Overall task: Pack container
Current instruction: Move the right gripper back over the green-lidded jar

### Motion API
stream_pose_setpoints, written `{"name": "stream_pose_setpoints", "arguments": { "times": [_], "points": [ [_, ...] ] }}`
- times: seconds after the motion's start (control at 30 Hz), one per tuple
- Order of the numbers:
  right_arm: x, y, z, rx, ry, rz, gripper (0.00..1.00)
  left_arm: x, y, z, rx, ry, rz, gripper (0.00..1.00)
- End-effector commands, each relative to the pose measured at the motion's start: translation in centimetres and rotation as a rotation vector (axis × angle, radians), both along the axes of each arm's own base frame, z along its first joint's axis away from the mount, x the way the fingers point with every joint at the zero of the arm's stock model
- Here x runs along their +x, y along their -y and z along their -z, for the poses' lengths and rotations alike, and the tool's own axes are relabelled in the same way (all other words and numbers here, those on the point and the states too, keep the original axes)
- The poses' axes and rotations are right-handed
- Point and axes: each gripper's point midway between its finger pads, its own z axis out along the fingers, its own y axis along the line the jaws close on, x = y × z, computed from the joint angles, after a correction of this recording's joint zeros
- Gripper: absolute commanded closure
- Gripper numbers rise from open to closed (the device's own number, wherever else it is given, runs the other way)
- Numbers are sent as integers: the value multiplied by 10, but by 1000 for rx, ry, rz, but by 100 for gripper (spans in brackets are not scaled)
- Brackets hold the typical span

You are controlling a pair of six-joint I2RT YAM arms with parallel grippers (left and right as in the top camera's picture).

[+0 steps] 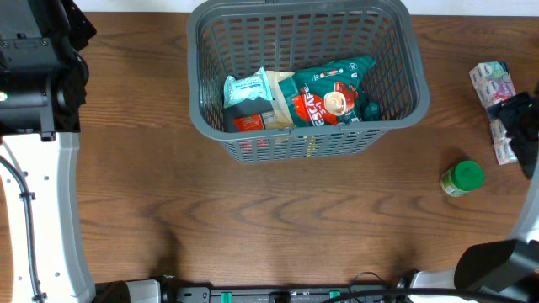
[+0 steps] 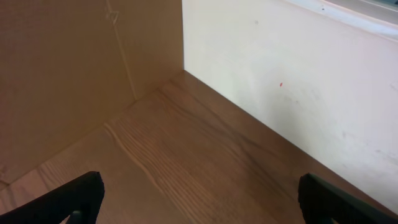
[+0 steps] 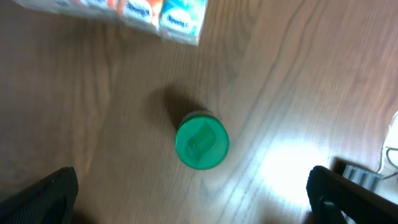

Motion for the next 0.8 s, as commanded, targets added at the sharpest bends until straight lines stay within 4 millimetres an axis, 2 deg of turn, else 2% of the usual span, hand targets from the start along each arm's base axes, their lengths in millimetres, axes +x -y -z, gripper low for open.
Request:
{"name": "stream_pose_setpoints", "arguments": {
  "times": [0.0, 0.37, 0.5, 0.77],
  "points": [
    [-4, -4, 28, 42, -21, 34, 1, -2, -4, -1, 11, -3, -19, 1],
    [-14, -12, 107, 90, -38, 108, 1, -2, -4, -1, 11, -3, -19, 2],
    [-15, -12, 123, 87, -33, 107, 1, -2, -4, -1, 11, -3, -19, 2],
    [-19, -12, 141, 96, -18, 143, 1, -2, -4, -1, 11, -3, -19, 1]
  ]
}}
